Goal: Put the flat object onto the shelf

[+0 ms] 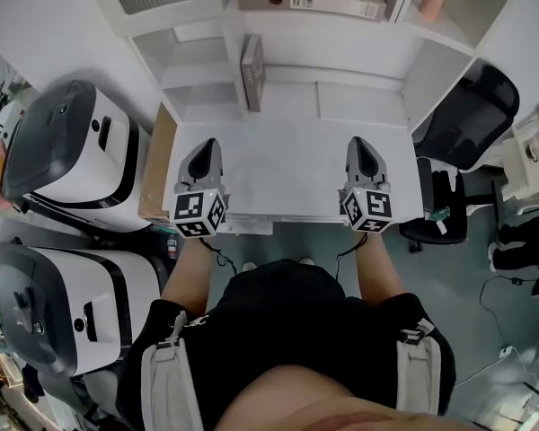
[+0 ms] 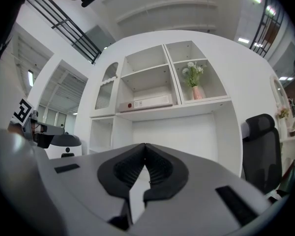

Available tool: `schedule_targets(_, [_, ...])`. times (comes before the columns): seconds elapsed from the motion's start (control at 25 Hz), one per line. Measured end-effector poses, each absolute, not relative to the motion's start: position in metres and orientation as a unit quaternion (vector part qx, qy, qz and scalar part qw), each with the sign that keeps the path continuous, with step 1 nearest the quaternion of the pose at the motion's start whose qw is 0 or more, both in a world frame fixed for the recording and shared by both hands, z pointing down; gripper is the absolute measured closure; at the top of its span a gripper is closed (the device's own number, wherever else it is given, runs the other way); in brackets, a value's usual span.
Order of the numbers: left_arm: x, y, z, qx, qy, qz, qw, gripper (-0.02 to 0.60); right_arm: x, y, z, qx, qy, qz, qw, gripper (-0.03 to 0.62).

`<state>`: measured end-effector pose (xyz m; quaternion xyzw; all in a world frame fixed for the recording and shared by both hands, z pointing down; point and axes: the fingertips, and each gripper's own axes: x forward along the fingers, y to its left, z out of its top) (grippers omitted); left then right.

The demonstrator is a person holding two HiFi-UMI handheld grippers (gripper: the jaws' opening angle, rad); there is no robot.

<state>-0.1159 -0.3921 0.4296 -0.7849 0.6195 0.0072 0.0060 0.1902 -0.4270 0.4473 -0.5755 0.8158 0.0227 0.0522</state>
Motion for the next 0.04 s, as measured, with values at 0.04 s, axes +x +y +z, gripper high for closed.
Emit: schedule_targets(0.04, [-0.1159, -0.3924, 0.4292, -0.785, 0.620, 0.008, 0.006, 0.565, 0.1911, -0.4273, 0.4471, -0.576, 0.815, 0.021, 0.054, 0.594])
